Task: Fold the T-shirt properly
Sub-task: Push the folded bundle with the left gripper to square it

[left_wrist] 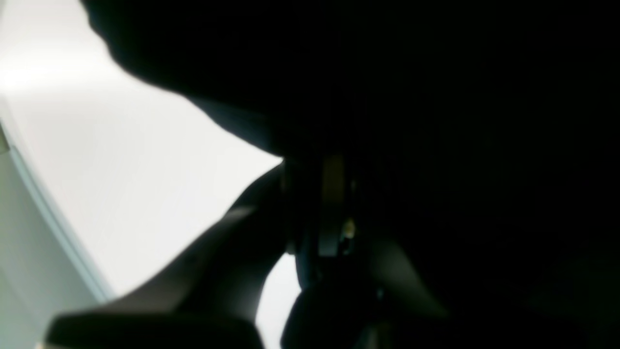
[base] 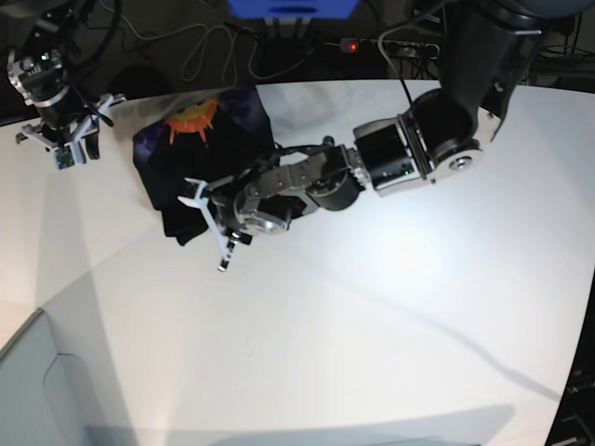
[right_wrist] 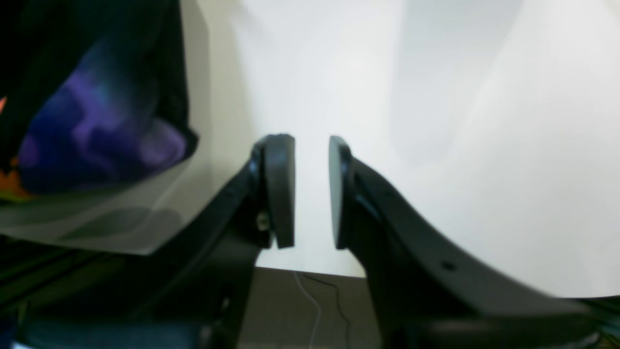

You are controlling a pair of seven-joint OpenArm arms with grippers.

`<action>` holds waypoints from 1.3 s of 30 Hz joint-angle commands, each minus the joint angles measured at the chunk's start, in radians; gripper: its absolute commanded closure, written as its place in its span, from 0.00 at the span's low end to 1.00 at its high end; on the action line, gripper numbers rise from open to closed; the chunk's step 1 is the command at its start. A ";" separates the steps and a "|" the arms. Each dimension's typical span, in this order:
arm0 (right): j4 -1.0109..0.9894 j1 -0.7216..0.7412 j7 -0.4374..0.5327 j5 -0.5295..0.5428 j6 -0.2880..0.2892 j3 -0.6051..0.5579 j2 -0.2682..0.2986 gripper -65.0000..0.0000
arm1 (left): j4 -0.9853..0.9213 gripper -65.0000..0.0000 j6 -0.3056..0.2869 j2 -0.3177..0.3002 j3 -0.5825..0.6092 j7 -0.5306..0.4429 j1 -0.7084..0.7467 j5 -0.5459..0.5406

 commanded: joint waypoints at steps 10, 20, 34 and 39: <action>0.018 0.001 0.022 0.013 0.010 0.006 0.008 0.86 | -0.090 1.00 -0.003 0.002 -0.007 -0.067 -0.031 0.152; 0.018 0.005 0.022 0.013 0.010 -0.002 0.006 0.86 | -0.081 0.71 -0.001 0.019 -0.013 -0.063 -0.041 0.152; 0.018 0.016 0.022 0.013 0.010 -0.003 0.006 0.86 | 0.064 0.56 0.000 0.009 -0.219 -0.064 -0.067 0.152; 0.018 0.028 0.022 0.013 0.010 -0.003 0.006 0.86 | 0.094 0.56 0.000 0.006 -0.276 -0.064 -0.067 0.152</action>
